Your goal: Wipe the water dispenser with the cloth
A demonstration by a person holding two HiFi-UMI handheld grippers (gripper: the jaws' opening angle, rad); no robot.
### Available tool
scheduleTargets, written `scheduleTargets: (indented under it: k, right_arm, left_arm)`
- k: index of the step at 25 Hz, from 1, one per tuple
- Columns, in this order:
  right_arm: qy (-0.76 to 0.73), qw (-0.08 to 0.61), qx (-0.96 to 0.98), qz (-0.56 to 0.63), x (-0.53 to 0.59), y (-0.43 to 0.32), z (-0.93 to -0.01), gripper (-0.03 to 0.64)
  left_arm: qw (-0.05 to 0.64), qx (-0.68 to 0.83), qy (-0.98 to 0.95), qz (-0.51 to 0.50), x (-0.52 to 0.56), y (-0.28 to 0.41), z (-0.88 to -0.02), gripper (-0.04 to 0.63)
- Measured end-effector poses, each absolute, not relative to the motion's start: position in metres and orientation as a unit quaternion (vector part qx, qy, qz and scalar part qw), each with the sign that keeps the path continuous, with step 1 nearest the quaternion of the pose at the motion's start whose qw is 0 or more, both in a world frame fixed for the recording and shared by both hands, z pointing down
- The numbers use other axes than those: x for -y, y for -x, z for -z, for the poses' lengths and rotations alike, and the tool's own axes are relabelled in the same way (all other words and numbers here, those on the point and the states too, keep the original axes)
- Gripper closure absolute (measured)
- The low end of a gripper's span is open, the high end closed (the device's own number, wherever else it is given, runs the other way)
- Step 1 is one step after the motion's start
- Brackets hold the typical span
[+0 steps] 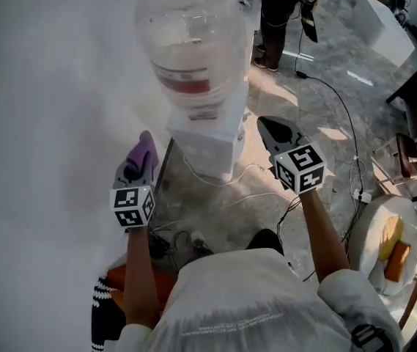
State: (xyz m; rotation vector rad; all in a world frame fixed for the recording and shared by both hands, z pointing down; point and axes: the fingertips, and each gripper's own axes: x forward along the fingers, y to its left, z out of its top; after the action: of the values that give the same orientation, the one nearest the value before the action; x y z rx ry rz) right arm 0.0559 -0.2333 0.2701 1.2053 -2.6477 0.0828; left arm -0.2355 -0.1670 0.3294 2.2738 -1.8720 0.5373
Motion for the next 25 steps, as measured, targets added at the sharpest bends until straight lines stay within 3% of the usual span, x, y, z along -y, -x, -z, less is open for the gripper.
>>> scheduleTargets:
  k: [15, 25]
  right_arm:
    - [-0.373, 0.183, 0.904, -0.098, 0.262, -0.027, -0.345, 0.601]
    - [-0.389, 0.228, 0.885, -0.116, 0.261, -0.021, -0.394, 0.601]
  left_arm:
    - [0.092, 0.672, -0.715, -0.17, 0.237, 0.266, -0.425, 0.531]
    - [0.176, 0.642, -0.731, -0.152, 0.296, 0.264, -0.509, 0.531]
